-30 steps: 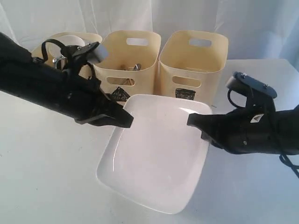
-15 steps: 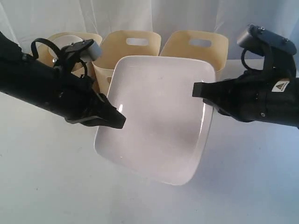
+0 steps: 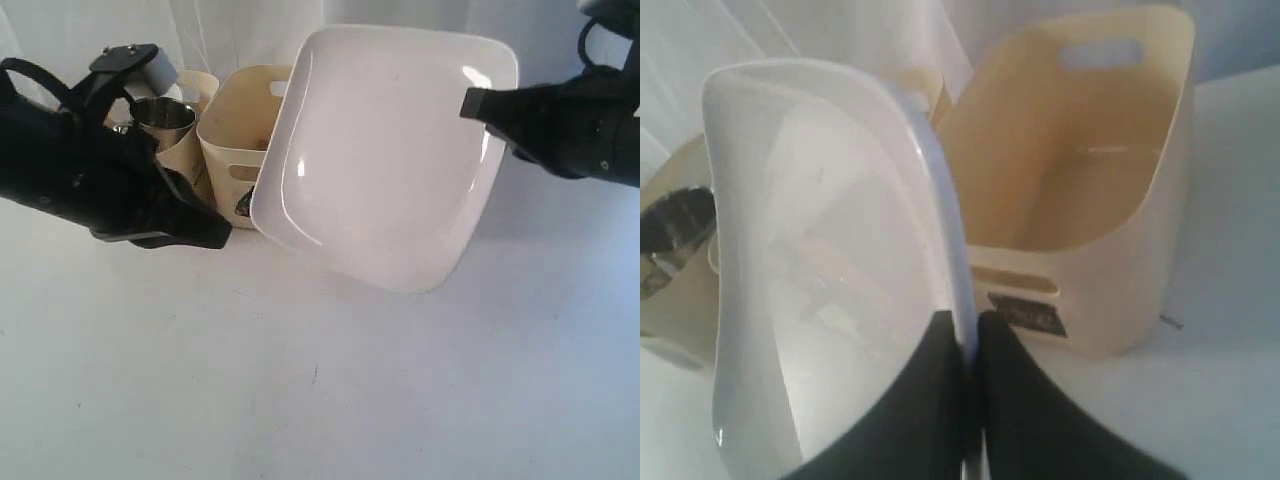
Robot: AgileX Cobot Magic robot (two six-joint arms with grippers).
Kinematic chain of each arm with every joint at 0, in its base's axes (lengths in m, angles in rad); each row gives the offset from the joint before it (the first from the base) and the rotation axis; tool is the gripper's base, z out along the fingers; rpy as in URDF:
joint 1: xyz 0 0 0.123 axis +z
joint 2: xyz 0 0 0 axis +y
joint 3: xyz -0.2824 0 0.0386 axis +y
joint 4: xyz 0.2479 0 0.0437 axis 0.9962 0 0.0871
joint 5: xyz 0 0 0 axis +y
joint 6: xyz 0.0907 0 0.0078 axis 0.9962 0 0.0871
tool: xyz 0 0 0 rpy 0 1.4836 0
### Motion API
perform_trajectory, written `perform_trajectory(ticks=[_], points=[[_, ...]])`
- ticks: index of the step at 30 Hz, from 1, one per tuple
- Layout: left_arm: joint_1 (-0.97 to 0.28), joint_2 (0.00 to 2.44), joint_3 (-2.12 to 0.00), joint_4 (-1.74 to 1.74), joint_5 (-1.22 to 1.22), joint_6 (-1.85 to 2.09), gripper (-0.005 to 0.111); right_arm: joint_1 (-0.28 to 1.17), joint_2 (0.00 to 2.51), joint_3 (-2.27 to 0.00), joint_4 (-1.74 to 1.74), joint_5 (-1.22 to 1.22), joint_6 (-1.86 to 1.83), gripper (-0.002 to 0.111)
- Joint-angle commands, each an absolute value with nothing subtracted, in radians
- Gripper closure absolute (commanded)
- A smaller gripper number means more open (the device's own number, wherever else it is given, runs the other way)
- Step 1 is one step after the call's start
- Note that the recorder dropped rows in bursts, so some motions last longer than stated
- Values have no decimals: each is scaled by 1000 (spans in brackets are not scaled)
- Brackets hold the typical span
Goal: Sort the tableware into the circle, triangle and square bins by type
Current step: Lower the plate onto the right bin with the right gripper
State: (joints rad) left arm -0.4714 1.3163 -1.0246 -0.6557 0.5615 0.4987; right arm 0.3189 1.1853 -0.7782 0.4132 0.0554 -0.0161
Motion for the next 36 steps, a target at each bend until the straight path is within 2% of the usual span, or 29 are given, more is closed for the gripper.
perform_trajectory(ticks=[1, 22, 28, 36], points=[[-448, 1262, -1024, -512, 603, 362, 107, 294, 1212, -838, 424, -51, -40, 108], [-440, 1245, -1024, -357, 649, 246, 107, 165, 1390, -1009, 424, -177, -107, 108], [-440, 1245, -1024, -156, 677, 84, 107, 156, 1515, -1120, 429, -279, -161, 108], [-440, 1245, -1024, -146, 674, 78, 107, 113, 1588, -1249, 435, -302, -276, 108]])
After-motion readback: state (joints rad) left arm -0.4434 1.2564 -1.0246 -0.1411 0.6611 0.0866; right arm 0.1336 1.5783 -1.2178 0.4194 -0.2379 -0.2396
